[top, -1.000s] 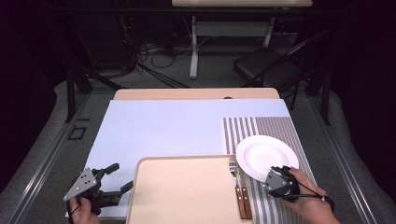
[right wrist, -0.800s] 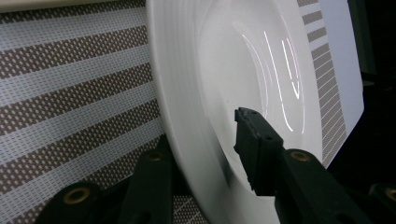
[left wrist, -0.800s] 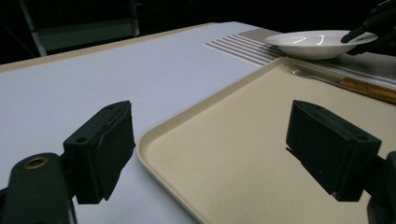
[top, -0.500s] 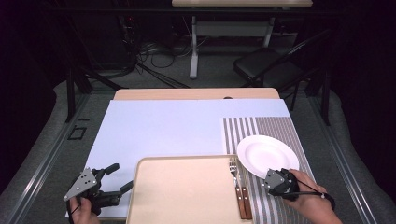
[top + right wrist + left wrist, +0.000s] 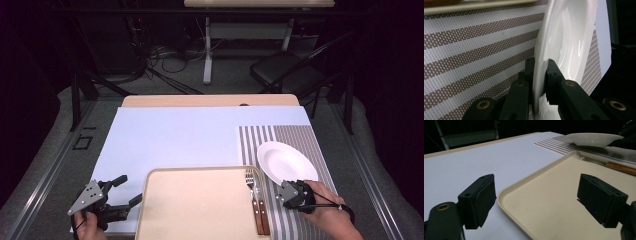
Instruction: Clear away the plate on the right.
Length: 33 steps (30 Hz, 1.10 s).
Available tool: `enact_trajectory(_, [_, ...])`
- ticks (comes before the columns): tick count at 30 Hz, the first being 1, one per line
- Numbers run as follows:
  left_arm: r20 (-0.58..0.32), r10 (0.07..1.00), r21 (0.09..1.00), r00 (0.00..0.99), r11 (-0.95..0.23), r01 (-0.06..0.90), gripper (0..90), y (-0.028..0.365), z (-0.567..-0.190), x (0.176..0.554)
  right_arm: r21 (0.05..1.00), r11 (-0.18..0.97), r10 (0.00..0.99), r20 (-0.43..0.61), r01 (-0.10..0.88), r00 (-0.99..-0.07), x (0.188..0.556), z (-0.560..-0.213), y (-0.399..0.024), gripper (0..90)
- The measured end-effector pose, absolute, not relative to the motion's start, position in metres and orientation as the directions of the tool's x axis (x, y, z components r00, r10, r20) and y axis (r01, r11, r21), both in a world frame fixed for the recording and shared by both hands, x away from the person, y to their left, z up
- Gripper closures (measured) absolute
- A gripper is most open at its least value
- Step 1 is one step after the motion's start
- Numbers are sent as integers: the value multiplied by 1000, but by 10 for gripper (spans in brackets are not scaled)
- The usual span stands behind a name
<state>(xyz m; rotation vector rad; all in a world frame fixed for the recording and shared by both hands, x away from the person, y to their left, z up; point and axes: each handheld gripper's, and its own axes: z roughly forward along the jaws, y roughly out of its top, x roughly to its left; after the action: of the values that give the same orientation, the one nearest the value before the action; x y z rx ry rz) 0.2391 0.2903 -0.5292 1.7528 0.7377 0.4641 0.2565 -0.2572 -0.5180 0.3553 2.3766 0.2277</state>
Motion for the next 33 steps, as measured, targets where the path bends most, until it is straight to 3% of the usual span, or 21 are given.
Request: enact_trajectory(33, [-63, 682, 952, 728, -179, 250, 155, 290, -530, 240, 173, 979, 202, -726, 109, -657, 234, -513, -251, 822])
